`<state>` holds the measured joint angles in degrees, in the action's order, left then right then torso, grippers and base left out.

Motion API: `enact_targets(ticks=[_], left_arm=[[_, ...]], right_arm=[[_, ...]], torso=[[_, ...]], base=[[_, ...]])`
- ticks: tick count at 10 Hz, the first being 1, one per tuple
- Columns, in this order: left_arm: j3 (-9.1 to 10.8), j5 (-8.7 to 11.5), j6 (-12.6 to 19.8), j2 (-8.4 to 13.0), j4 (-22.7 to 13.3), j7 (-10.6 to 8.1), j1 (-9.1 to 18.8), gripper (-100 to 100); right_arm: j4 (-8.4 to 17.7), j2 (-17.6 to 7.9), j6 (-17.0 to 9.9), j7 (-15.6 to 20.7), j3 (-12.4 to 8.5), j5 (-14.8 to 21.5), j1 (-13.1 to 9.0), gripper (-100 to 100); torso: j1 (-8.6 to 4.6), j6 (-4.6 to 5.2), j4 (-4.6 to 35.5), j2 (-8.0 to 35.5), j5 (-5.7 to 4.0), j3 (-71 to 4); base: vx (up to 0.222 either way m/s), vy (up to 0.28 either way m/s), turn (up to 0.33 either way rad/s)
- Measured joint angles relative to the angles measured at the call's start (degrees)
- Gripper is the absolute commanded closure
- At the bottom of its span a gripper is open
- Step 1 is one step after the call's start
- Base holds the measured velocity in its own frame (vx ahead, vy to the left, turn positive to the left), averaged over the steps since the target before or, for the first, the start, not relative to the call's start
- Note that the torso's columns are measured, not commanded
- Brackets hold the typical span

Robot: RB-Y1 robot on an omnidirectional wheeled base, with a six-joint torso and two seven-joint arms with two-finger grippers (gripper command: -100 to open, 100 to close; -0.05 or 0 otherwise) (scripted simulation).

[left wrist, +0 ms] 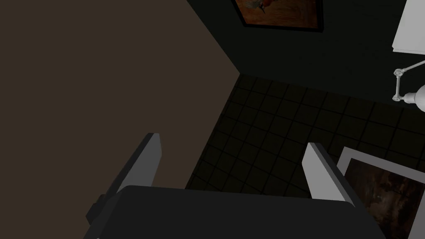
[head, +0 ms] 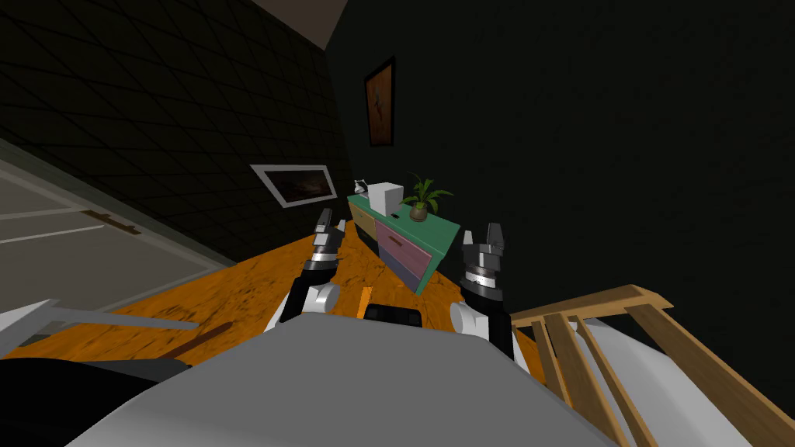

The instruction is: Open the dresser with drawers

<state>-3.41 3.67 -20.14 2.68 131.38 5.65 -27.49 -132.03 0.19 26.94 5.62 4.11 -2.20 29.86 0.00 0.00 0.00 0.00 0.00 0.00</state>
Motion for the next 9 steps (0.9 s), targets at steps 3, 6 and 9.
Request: enact_targets(ticks=[3,6,9], left_arm=[[0.0,0.0,0.0,0.0,0.0,0.0,0.0,0],[0.0,0.0,0.0,0.0,0.0,0.0,0.0,0],[0.0,0.0,0.0,0.0,0.0,0.0,0.0,0]], right_arm=[[0.0,0.0,0.0,0.0,0.0,0.0,0.0,0],[0.0,0.0,0.0,0.0,0.0,0.0,0.0,0],[0.0,0.0,0.0,0.0,0.0,0.0,0.0,0]], torso=[[0.0,0.0,10.1,10.0,0.0,-20.1],[0.0,0.0,22.7,22.7,0.0,-45.4],[0.0,0.0,35.4,35.4,0.0,-70.7]], base=[[0.0,0.0,0.0],[0.0,0.0,0.0],[0.0,0.0,0.0]])
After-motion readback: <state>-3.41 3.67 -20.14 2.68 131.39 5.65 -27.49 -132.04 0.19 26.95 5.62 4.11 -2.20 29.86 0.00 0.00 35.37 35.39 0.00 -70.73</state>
